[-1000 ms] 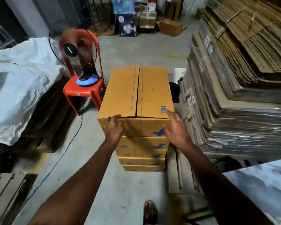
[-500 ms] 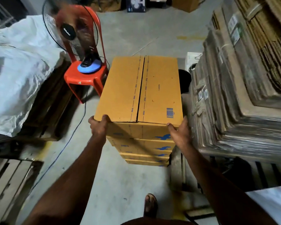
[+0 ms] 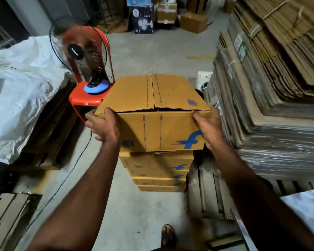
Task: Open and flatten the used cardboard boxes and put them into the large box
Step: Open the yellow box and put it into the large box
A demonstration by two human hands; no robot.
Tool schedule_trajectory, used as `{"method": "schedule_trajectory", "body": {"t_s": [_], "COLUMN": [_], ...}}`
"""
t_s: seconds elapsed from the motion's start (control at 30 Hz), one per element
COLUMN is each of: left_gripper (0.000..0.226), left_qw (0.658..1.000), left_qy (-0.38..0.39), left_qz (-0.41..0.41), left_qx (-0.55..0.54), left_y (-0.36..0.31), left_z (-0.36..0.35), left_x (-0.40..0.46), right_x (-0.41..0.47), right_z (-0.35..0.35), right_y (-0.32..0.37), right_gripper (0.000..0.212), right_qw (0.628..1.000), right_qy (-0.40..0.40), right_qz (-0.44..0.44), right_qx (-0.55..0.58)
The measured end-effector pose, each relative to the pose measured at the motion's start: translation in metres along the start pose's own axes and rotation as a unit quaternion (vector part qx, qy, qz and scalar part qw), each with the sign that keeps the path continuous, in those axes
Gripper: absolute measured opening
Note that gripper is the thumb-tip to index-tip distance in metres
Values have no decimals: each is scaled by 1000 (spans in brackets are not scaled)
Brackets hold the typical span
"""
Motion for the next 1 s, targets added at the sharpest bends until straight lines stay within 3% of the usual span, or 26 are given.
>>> {"method": "schedule_trajectory", "body": {"t_s": [0.3,0.47,0.63,0.9,1.0], "left_gripper": [42,37,34,14,21], "left_qw": [997,984,971,934,915], "left_qy": [4,62,118,292,355], "left_qz": [-6,-79,-118,-119,-124], "left_qx": [-80,-147,-174,-168,-146], "left_y": [-32,-59,-77,-62,-43], "left_z": [123,199,253,245,229], "left_x": [-64,-124,-196,-318,-377], "right_x": [-131,-254,-361,-493,-530], "right_z": [86,152,225,350,403], "right_y": [99,109,105,94,73], "right_gripper": [79,87,76,83,82], "right_qw": [983,967,944,890,868], "right_qy": [-119,-190,-281,-419,-469], "right_qz": [115,158,168,148,115], "right_qx": [-78,-62,-47,-99,-115]}}
Point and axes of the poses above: each hand's wrist, its own x-axis towards the middle knuckle, its own z-axis out of the back of the hand, y = z × x, the point moved 9 cm from there along x, towards the middle knuckle, and after that the axes turned 5 degrees about z, right-handed, at the moved point
